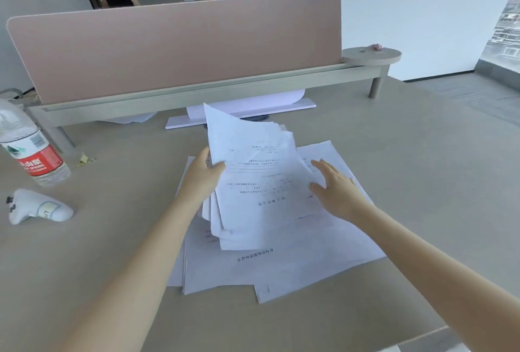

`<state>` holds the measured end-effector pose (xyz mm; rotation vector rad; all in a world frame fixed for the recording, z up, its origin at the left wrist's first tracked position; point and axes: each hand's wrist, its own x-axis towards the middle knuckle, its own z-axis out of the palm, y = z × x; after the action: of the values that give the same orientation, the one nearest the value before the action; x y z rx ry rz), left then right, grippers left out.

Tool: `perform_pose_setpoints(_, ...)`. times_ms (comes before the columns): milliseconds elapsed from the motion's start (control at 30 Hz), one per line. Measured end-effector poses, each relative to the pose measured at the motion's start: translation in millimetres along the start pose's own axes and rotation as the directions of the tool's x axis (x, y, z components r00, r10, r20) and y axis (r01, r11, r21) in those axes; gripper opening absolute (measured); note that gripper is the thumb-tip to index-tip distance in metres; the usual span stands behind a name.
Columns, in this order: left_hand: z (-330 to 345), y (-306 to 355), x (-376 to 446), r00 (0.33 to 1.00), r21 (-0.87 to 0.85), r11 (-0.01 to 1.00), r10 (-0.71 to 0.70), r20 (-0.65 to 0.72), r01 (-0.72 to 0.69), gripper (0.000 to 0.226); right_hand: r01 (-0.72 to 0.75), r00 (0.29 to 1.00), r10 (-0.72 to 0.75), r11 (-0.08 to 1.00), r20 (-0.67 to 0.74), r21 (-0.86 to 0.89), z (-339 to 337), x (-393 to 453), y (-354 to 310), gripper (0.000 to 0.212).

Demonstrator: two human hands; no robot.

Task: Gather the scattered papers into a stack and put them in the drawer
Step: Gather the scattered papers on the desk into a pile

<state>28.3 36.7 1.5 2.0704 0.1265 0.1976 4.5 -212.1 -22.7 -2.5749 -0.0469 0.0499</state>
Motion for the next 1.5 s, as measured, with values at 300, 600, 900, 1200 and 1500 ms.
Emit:
perform_pose_setpoints(300,-9.9,-49.9,-6.9,0.976,0.339,0.916,-0.191,-0.102,0.215,0.057,0.03,0.992,-0.046,0.991,-0.119,-0.128,30.7,16.2,-1.9,0.045)
perform_pose_setpoints(600,-24.2,-53.4,11.0,0.949,-0.096,0.945,-0.314,-0.01,0.311,0.071,0.075,0.995,-0.08,0.994,-0.065,-0.081,26.5,24.3,1.9,0.048)
perform_pose_setpoints(900,-20.1,-52.6,29.2,0.927,-0.398,0.839,-0.359,0.105,0.37,0.055,0.1,0.995,-0.101,0.993,-0.014,-0.058,28.0,19.0,-5.3,0.054)
perform_pose_setpoints(1200,-11.4,-33.1,3.4,0.987,-0.039,0.986,-0.161,0.027,0.162,0.031,0.026,0.997,0.004,0.919,-0.075,0.393,22.1,-5.1,-26.5,0.052)
perform_pose_setpoints(1500,35.9,-37.4,-33.1,0.985,0.565,0.822,-0.143,0.095,0.065,0.056,-0.24,0.969,0.238,0.971,-0.068,-0.018,-6.6,0.2,20.3,0.052)
